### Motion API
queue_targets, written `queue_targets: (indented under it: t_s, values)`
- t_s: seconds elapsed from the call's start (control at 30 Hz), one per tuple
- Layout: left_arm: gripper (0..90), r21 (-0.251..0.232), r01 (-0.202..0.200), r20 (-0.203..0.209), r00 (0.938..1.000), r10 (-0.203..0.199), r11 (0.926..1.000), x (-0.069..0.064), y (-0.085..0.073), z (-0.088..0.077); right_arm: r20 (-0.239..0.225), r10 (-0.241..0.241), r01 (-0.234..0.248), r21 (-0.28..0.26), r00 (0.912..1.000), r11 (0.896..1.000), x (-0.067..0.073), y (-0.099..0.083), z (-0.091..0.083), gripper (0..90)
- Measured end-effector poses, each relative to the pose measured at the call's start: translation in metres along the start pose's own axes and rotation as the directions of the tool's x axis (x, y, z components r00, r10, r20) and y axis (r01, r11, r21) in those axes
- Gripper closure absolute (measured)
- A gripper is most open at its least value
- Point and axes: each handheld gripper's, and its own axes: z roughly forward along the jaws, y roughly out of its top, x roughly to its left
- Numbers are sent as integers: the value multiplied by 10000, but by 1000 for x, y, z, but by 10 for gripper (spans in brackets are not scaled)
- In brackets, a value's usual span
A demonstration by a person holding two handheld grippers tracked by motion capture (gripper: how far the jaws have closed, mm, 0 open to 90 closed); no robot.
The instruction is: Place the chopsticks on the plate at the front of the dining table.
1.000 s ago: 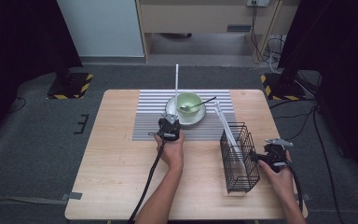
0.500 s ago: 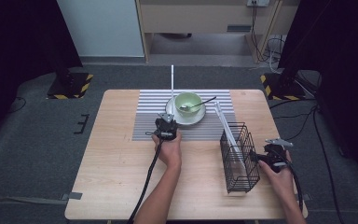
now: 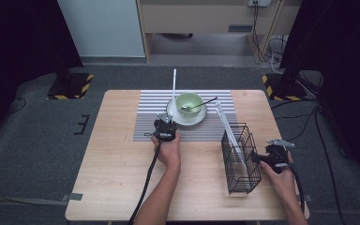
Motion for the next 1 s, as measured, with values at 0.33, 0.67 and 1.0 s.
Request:
queue_targets:
  t_s: [0.33, 0.67, 1.0]
  values:
    - [862, -23, 15, -49, 10000, -15, 10000, 1, -1, -1, -25, -14, 14, -6, 10000, 10000, 0, 0, 0, 121]
    - [861, -7, -14, -284, 9996, 14, 10000, 0, -3, -1, -19, 13, -13, 14, 10000, 10000, 1, 0, 0, 119]
    - [861, 132, 18, -368, 9993, -13, 9999, 3, -8, 0, -20, 17, -17, 12, 10000, 10000, 1, 0, 0, 119]
